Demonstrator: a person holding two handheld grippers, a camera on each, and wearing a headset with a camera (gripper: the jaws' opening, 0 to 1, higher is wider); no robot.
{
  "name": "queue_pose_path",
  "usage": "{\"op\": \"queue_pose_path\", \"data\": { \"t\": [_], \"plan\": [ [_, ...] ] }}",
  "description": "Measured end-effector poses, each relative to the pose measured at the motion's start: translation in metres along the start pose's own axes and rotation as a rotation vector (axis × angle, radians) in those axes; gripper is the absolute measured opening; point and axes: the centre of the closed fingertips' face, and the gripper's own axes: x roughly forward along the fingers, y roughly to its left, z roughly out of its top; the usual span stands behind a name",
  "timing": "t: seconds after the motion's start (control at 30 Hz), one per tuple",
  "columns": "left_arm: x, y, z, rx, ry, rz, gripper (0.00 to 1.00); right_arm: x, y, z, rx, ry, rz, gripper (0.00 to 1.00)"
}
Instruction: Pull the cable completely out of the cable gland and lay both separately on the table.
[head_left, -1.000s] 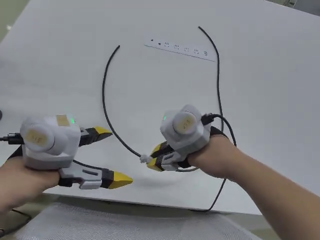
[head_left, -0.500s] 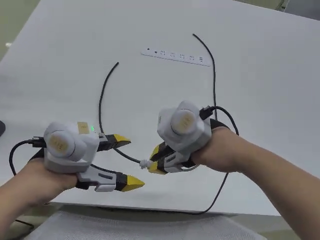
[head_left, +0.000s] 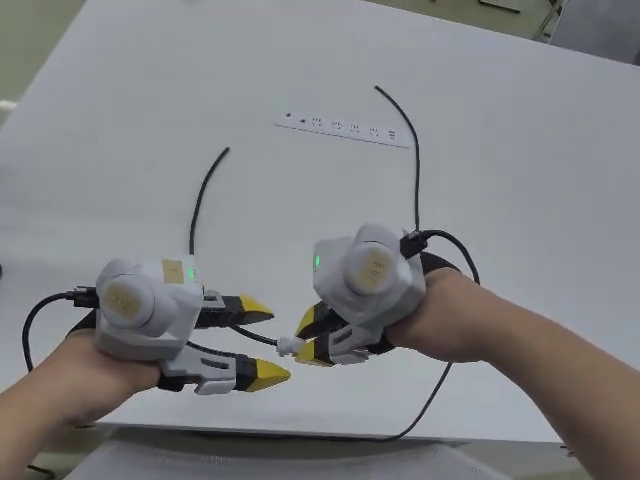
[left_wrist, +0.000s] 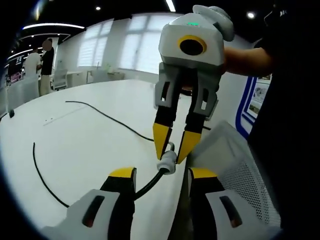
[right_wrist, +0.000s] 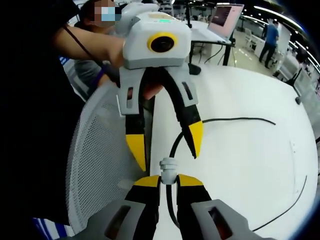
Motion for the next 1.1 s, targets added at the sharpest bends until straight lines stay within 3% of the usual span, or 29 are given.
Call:
{"op": "queue_pose_path", "data": {
  "t": [0.2, 0.53, 1.1],
  "plan": [
    [0.005, -0.01, 0.008, -0.007, -0.04, -0.055, 0.31, -0.004, 0.003, 0.0, -0.042, -0.019, 0.012, 0.06],
    [0.01, -0.012, 0.008, 0.004, -0.028, -0.075, 0.17, -0.006, 0.002, -0.002, -0.073, -0.025, 0.014, 0.06],
    [0.016, -0.013, 0.008, -0.012, -0.016, -0.1, 0.16, -0.007, 0.001, -0.009, -0.138, -0.036, 0.007, 0.06]
  ]
}}
